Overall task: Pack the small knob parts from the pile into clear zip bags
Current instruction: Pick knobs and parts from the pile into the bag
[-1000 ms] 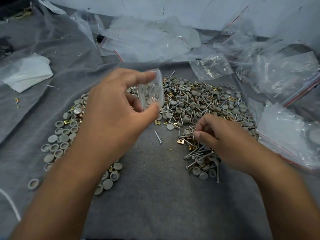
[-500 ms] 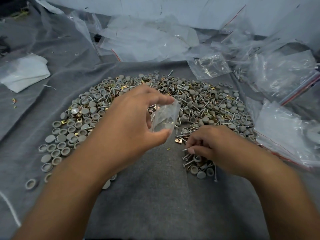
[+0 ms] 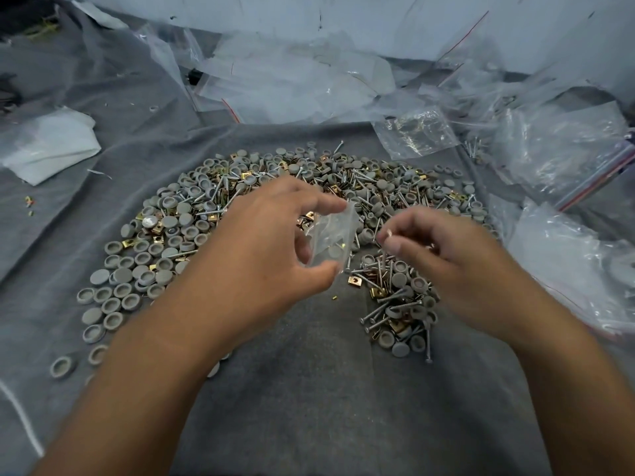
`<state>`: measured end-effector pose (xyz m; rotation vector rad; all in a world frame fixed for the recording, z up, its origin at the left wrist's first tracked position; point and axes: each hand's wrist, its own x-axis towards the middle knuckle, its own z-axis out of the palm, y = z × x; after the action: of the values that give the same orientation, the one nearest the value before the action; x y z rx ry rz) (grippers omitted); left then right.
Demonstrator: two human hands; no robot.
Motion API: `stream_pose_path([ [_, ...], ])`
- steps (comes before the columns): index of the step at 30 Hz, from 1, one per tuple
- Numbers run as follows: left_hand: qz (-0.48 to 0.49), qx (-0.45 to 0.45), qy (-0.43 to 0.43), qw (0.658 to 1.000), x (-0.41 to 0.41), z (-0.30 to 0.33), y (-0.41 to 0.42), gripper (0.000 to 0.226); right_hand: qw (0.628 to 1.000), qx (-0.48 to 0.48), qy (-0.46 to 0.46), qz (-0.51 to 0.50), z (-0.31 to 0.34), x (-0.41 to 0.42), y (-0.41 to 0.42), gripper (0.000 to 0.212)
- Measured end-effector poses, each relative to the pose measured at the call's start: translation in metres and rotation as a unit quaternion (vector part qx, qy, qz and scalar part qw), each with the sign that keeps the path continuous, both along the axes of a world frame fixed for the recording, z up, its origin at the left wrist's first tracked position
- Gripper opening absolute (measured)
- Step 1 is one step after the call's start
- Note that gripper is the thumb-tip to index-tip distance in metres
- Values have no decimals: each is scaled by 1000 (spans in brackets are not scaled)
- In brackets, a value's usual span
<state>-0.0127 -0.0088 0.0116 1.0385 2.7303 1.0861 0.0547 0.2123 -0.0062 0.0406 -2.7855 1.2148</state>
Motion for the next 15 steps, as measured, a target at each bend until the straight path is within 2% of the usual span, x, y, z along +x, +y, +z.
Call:
stream_pose_path([
  [2, 4, 0, -5, 1000, 0, -1, 1, 53, 983, -161, 87, 24, 13, 1, -10, 9],
  [3, 4, 2, -8, 1000, 0, -1, 2, 53, 969, -212, 120, 36, 17, 2, -16, 10],
  [5, 0, 4, -14, 1000, 1, -1, 3, 53, 958, -233, 160, 51, 19, 2, -29, 10],
  [7, -4, 3, -16, 1000, 1, -2, 4, 51, 966, -180, 177, 47, 15, 1, -41, 8],
  [9, -8, -1, -17, 1000, 0, -2, 5, 43, 978, -72, 190, 42, 9, 0, -47, 8],
  [12, -9, 5, -16, 1000, 0, -2, 4, 43, 973, 67, 219, 27, 6, -2, -51, 10],
  [15, -11, -2, -13, 1000, 0, -1, 5, 44, 970, 40, 240, 4, 6, -1, -52, 10],
])
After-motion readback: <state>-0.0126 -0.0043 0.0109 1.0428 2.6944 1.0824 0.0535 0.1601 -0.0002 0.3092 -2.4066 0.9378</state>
